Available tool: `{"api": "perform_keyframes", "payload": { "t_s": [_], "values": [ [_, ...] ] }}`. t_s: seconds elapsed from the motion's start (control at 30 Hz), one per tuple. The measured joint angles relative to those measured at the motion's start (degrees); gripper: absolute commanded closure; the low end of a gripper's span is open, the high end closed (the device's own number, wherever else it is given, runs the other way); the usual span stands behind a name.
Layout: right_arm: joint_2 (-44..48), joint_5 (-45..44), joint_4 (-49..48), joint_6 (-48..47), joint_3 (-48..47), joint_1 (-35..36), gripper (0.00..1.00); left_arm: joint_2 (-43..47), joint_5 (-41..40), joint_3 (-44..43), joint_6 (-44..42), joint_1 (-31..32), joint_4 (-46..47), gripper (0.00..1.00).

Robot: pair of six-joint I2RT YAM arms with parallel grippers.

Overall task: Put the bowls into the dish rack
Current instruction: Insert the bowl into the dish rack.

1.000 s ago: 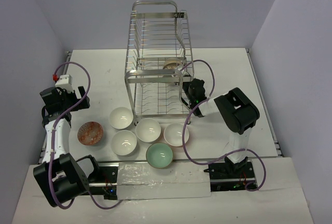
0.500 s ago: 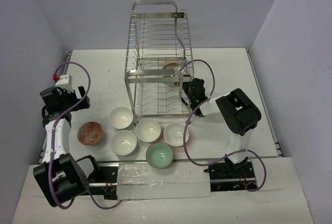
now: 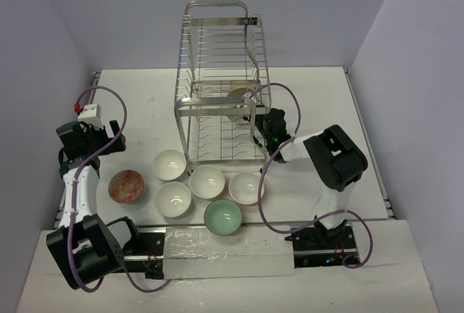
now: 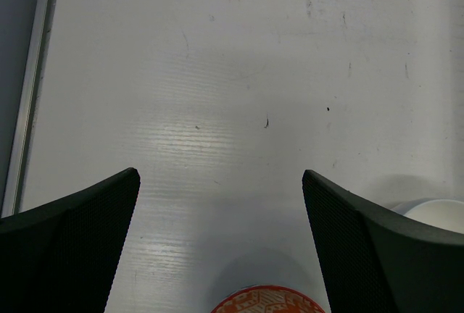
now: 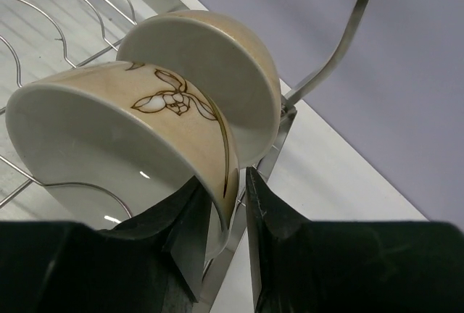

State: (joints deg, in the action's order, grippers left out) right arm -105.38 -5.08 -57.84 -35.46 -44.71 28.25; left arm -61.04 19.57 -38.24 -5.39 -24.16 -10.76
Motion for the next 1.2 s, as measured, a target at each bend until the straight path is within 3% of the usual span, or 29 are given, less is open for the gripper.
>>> {"api": "perform_keyframes", "payload": {
  "t_s": [0.63, 1.2],
  "values": [
    [4.52, 1.73, 12.98, 3.3, -2.8, -0.13, 0.53, 0.07, 0.02, 0.0, 0.0, 0.26, 0.0, 0.01],
    [12.0, 9.49, 29.44, 10.56, -4.37, -2.38, 0.54, 0.52, 0.02, 0.0, -0.02, 0.26, 0.0, 0.01]
  ]
}}
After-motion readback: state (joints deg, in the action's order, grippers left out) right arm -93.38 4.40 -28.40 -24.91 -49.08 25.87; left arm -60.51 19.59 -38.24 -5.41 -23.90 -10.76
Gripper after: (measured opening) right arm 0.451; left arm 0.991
